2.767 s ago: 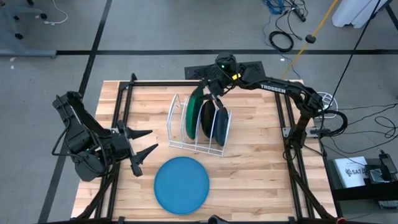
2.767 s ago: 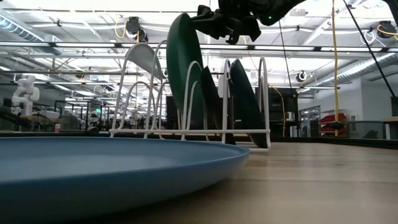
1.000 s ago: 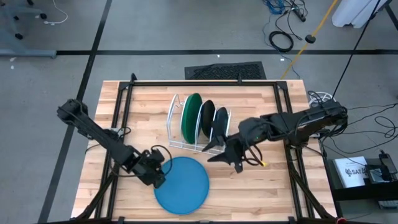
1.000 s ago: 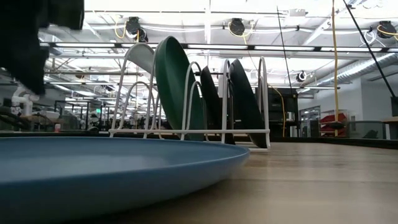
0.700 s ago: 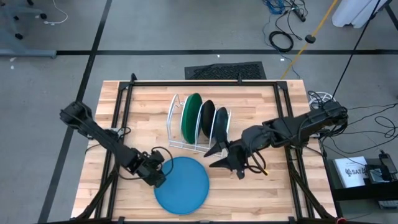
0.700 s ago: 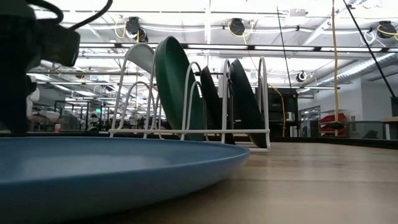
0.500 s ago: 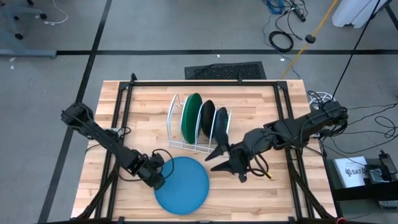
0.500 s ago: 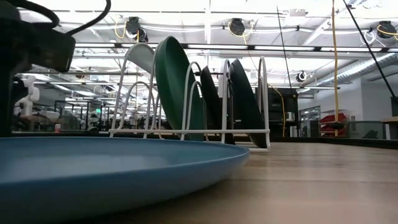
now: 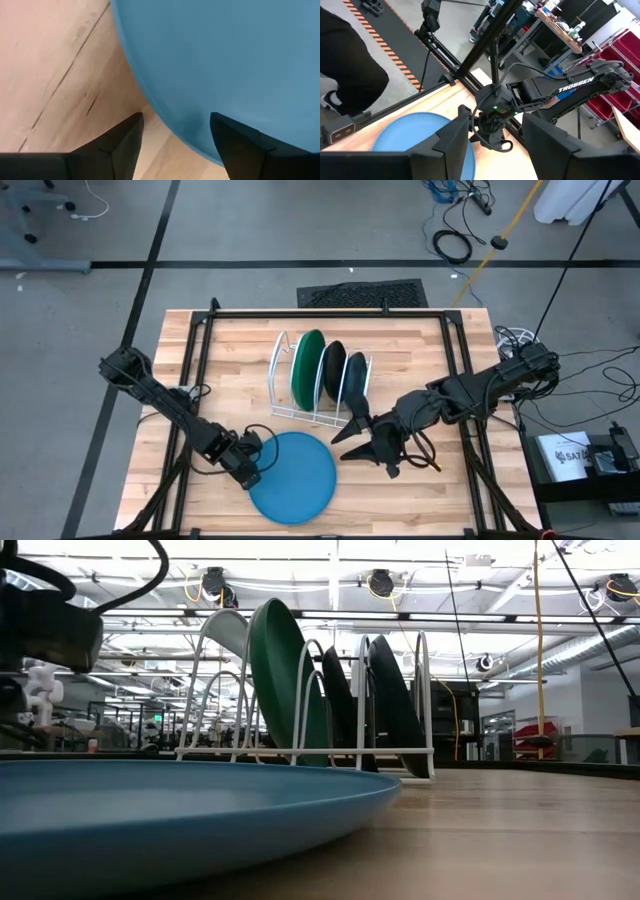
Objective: Sort dishes
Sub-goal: Put the light blue plate into the dish rack
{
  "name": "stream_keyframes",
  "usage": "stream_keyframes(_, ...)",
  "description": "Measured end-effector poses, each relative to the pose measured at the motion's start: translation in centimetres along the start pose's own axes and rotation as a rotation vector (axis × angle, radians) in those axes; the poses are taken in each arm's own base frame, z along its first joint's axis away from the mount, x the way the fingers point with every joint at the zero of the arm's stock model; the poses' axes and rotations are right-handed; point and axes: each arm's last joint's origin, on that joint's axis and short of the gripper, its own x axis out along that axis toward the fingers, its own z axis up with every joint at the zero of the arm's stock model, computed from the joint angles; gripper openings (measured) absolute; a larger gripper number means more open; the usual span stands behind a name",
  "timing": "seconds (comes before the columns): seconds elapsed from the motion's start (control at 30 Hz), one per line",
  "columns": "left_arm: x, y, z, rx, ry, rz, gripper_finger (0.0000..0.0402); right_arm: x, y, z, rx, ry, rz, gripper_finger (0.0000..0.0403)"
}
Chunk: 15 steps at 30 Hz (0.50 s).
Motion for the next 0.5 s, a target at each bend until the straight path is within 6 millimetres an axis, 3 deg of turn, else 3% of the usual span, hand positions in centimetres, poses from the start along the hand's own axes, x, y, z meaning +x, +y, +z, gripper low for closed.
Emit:
stream_keyframes(0.33,0.94,0.57,-0.07,-0.017,-0.078,-0.07,0.0244,0.0,-0.02,0.02,0.003,-0.002,-0.003,0.0177)
stream_keyframes(0.5,1.03,0.44,0.09,-0.02,-0.125,-0.075,0.0223,0.0,-0.14,-0.05,0.002,0.024,-0.043,0.0177)
